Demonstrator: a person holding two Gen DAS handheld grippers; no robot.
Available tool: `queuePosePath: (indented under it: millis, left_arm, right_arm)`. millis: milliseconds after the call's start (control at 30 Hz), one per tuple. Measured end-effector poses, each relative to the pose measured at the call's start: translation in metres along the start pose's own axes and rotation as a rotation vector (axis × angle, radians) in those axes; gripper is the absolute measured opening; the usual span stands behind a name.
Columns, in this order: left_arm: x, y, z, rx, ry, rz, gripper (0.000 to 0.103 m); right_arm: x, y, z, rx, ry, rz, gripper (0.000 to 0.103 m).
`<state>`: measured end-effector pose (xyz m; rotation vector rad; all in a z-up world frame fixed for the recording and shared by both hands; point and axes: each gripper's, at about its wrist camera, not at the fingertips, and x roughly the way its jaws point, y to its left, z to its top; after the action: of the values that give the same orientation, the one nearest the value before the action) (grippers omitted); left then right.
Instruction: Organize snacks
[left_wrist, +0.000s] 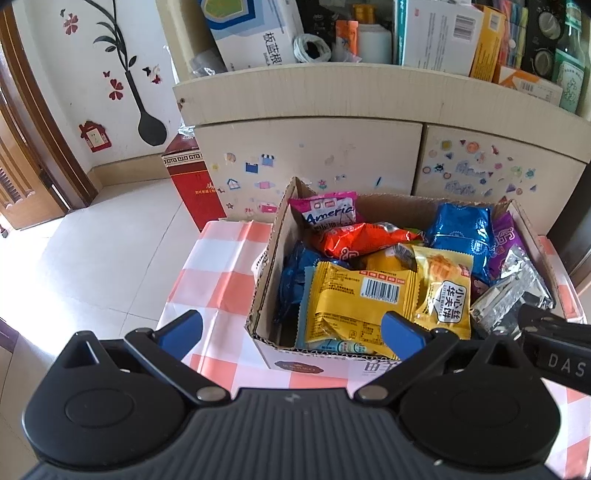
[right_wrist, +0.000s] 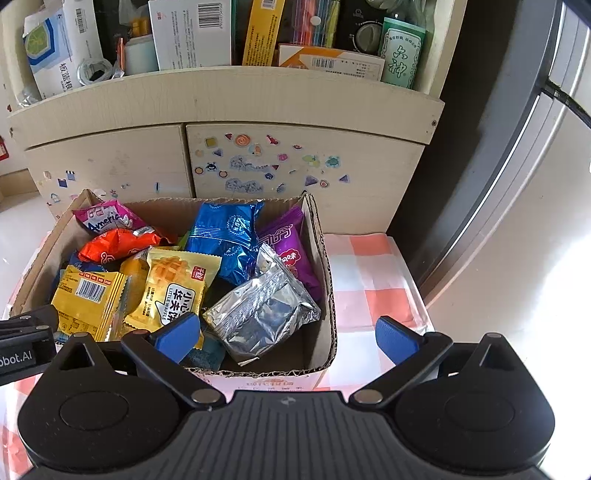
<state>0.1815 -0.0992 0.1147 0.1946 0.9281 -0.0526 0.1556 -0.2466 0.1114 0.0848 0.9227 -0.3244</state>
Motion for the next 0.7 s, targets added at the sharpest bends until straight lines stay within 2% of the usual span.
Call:
queuePosePath:
  millis: [700]
  left_arm:
    - [0.009, -0.007, 0.001, 0.0, 0.023, -0.005, 0.102]
  right_arm:
    - [0.013, 0.009, 0.003, 0.016, 0.033, -0.002, 0.103]
